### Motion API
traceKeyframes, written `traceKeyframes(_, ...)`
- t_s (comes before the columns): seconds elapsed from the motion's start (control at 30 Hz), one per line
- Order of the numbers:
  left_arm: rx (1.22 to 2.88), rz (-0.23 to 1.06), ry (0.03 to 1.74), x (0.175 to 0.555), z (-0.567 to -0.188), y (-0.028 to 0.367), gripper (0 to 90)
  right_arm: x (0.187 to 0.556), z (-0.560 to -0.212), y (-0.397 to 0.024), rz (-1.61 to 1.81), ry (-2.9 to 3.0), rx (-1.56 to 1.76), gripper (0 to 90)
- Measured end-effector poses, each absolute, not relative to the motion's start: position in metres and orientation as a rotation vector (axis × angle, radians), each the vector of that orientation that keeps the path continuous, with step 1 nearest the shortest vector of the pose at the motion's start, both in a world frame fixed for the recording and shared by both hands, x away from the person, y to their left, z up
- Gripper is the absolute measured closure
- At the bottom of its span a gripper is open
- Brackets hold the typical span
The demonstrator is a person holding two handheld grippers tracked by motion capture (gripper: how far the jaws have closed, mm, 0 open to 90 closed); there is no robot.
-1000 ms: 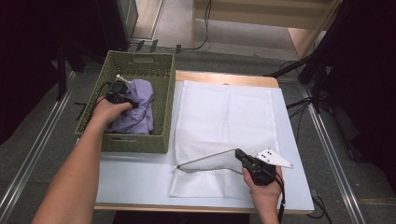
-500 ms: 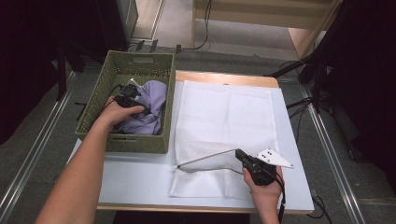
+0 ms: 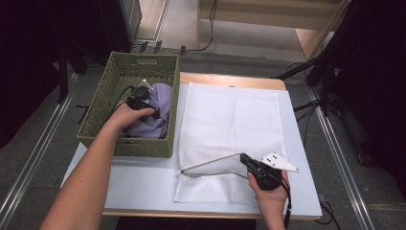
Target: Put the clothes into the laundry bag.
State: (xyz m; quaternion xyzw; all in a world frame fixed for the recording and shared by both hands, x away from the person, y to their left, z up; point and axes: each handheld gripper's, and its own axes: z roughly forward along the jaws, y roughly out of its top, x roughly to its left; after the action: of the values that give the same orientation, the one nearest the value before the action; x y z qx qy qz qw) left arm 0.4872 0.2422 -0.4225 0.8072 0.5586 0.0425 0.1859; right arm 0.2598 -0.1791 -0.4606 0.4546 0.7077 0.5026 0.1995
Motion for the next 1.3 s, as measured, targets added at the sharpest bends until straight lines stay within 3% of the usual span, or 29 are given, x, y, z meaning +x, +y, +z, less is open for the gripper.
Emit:
traceKeyframes(0.27, 2.252, -0.040, 1.467, 0.484, -0.423, 0.235, 28.7, 0.260, -0.462, -0.178, 1.400, 1.986, 1.270, 88.9)
traceKeyframes(0.4, 2.302, 0.020, 1.466, 0.482, -0.426, 0.226, 23.9, 0.260, -0.462, -0.176, 1.395, 1.991, 1.264, 88.9)
traceKeyframes(0.63, 2.473, 0.216, 1.371, 0.473, -0.429, 0.208, 24.5, 0.259, -0.462, -0.176, 1.394, 1.993, 1.264, 88.9)
traceKeyframes(0.83, 2.535, 0.344, 1.393, 0.474, -0.426, 0.206, 53.0, 0.259, -0.462, -0.175, 1.387, 1.999, 1.260, 88.9)
traceKeyframes(0.97, 2.508, 0.332, 1.426, 0.475, -0.425, 0.208, 64.6, 0.260, -0.462, -0.176, 1.388, 1.994, 1.260, 88.9)
traceKeyframes(1.3, 2.434, 0.210, 1.510, 0.480, -0.416, 0.218, 78.1, 0.259, -0.461, -0.176, 1.384, 2.007, 1.250, 89.9)
